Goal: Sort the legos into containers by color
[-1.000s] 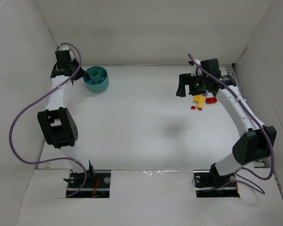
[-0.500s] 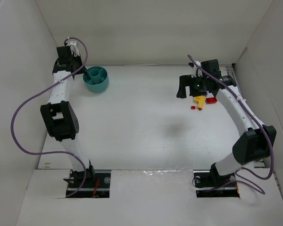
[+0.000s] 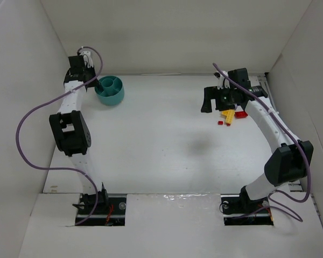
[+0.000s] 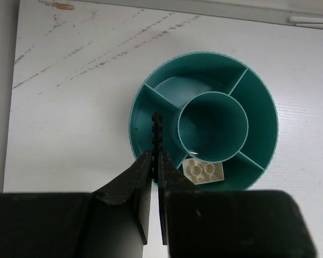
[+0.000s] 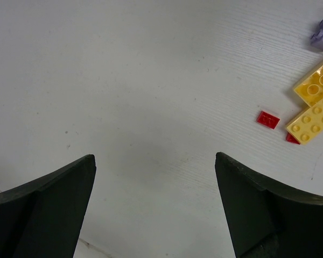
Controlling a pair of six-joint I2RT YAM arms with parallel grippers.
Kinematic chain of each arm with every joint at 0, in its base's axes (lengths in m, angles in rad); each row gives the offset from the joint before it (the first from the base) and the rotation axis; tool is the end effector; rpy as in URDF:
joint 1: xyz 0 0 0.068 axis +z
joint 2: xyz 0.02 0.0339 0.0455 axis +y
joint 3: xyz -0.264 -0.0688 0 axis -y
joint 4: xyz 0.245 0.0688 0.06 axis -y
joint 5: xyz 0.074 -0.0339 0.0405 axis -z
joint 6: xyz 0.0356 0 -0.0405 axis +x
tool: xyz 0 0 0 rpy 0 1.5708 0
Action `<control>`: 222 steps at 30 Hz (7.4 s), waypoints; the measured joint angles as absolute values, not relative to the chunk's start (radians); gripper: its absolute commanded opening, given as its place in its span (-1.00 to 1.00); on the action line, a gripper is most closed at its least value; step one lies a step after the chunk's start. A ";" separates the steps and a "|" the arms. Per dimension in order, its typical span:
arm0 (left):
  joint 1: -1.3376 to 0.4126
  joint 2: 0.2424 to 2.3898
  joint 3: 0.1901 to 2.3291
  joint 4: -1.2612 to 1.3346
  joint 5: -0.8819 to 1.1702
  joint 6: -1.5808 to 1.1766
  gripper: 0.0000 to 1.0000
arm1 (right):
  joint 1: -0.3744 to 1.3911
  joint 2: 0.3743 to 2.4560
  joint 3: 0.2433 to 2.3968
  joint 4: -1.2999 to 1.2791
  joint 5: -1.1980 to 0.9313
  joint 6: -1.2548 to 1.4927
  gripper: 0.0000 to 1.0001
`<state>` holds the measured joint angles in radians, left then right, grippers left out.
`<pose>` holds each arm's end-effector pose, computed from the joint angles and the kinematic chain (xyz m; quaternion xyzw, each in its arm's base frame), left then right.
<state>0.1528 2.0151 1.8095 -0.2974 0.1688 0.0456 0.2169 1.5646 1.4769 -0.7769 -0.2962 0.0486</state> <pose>0.4765 0.0673 0.3080 -0.0031 0.8588 -0.0220 0.5118 0.3276 0.0828 0.3336 -0.1288 0.9205 0.1825 0.3207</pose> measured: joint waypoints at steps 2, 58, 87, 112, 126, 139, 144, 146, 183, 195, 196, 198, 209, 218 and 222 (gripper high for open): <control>0.153 2.030 1.817 -0.293 0.164 0.046 -1.00 | 0.217 1.565 1.477 -0.777 -0.296 0.049 0.93; 0.153 2.038 1.709 -0.260 0.156 0.056 -0.12 | 0.224 1.612 1.516 -0.778 -0.296 0.030 0.97; 0.159 2.162 1.941 -0.211 0.037 0.083 -0.05 | 0.224 1.596 1.505 -0.778 -0.295 0.023 1.00; 0.166 2.271 2.048 -0.335 0.076 0.118 -0.05 | 0.224 1.588 1.495 -0.778 -0.295 0.022 1.00; 0.172 2.263 1.889 -0.348 0.095 0.146 -0.05 | 0.224 1.588 1.495 -0.778 -0.295 0.019 1.00; 0.186 2.044 1.750 -0.364 0.222 0.140 -0.08 | 0.224 1.588 1.495 -0.778 -0.295 0.015 1.00; 0.186 1.995 1.721 -0.365 0.265 0.126 -0.08 | 0.224 1.588 1.495 -0.778 -0.295 0.015 1.00; 0.186 1.980 1.697 -0.363 0.271 0.121 -0.08 | 0.224 1.588 1.495 -0.778 -0.295 0.015 1.00; 0.198 2.049 1.745 -0.531 0.587 0.370 0.21 | 0.224 1.562 1.489 -0.782 -0.295 0.004 1.00; 0.197 2.049 1.740 -0.551 0.640 0.377 0.19 | 0.224 1.562 1.489 -0.785 -0.295 0.004 1.00; 0.194 2.049 1.739 -0.551 0.643 0.376 0.19 | 0.224 1.561 1.489 -0.785 -0.295 0.004 1.00; 0.189 2.049 1.732 -0.550 0.653 0.376 0.19 | 0.224 1.561 1.489 -0.785 -0.295 0.004 1.00; 0.144 2.049 1.726 -0.546 0.694 0.329 0.19 | 0.224 1.561 1.489 -0.785 -0.295 0.004 1.00; 0.146 2.048 1.726 -0.543 0.696 0.312 0.19 | 0.224 1.561 1.489 -0.785 -0.295 0.004 1.00; 0.146 2.048 1.726 -0.543 0.696 0.312 0.19 | 0.224 1.562 1.489 -0.785 -0.295 0.004 1.00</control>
<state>0.1459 2.0483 1.7264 -0.5426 0.6956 0.3119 0.2237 1.5616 1.4891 -0.7853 -0.2955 0.0036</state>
